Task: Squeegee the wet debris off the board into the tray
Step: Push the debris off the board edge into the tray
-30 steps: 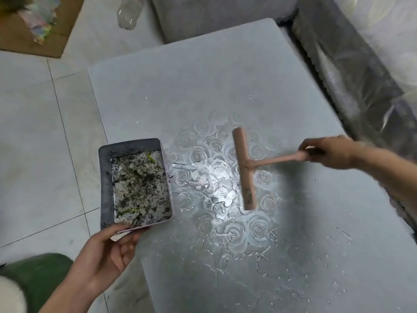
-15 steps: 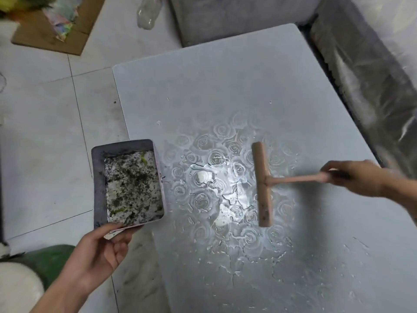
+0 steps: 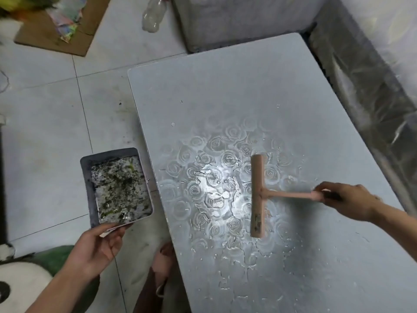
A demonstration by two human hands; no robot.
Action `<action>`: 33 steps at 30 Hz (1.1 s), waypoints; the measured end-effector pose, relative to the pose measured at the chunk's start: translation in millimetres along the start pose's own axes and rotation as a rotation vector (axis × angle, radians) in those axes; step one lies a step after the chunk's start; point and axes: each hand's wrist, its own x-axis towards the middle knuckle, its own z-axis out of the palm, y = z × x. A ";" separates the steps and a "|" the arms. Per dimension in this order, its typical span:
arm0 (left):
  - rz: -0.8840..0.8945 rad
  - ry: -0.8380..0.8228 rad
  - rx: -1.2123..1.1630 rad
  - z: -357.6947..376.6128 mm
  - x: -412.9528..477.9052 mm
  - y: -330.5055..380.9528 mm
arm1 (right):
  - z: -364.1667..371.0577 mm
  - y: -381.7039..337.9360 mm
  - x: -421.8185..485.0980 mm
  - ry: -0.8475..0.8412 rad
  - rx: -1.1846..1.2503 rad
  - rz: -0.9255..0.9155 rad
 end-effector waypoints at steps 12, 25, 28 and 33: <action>-0.064 0.111 -0.010 -29.2 70.5 2.9 | 24.5 -29.0 -14.1 0.075 0.165 0.143; -0.040 0.066 -0.042 -6.4 92.8 -11.0 | 7.5 -80.3 6.1 0.172 0.068 -0.040; -0.046 0.066 -0.012 -1.2 91.0 -14.2 | -3.4 -64.6 1.5 0.093 -0.025 0.045; -0.041 0.076 -0.014 -1.6 94.4 -16.7 | 16.5 -111.4 15.4 0.150 0.022 -0.035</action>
